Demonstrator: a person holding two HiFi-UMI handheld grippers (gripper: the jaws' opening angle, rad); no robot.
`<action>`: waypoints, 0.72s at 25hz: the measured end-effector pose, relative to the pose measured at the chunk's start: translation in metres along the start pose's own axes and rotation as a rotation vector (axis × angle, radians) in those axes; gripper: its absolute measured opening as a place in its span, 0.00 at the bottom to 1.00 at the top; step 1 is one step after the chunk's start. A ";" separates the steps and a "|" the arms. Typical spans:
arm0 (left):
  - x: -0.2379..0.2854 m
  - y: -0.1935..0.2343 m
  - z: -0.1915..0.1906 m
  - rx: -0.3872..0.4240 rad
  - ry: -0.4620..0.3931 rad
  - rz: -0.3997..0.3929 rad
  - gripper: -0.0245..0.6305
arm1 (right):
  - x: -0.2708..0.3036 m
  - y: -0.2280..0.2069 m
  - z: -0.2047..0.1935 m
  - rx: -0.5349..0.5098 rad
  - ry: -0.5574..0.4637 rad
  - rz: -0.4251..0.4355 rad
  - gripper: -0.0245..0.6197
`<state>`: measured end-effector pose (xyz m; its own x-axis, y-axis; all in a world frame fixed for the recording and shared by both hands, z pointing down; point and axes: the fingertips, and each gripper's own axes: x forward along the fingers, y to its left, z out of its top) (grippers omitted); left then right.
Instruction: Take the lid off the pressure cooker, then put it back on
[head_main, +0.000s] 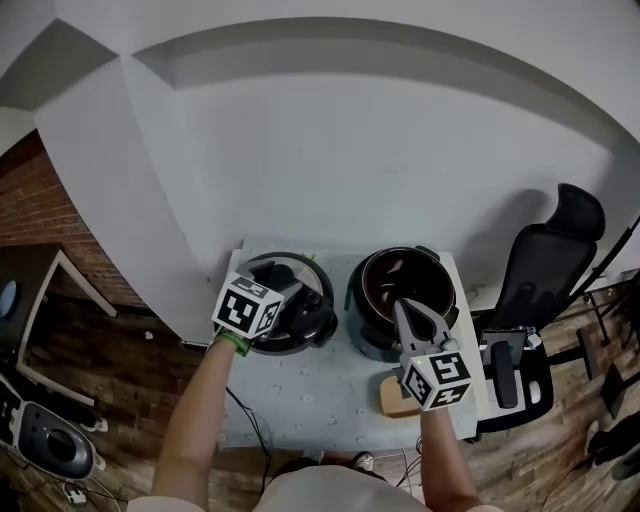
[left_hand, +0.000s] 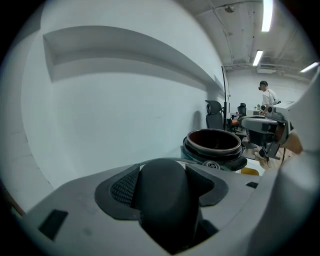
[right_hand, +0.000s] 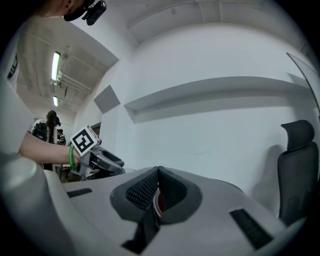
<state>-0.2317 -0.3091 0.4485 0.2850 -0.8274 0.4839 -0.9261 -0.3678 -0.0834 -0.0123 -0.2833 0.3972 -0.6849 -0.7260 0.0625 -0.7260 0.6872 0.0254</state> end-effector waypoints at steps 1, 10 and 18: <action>0.001 0.003 -0.008 -0.008 0.000 0.008 0.47 | 0.003 0.003 -0.001 0.001 0.003 0.005 0.04; 0.026 0.005 -0.083 -0.058 -0.002 0.028 0.47 | 0.013 0.017 -0.012 -0.003 0.040 0.006 0.04; 0.059 0.001 -0.133 -0.083 0.016 0.021 0.47 | 0.014 0.011 -0.024 -0.018 0.085 -0.023 0.04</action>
<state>-0.2487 -0.3016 0.5931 0.2617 -0.8276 0.4965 -0.9494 -0.3133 -0.0218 -0.0287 -0.2851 0.4227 -0.6601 -0.7367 0.1466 -0.7395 0.6716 0.0456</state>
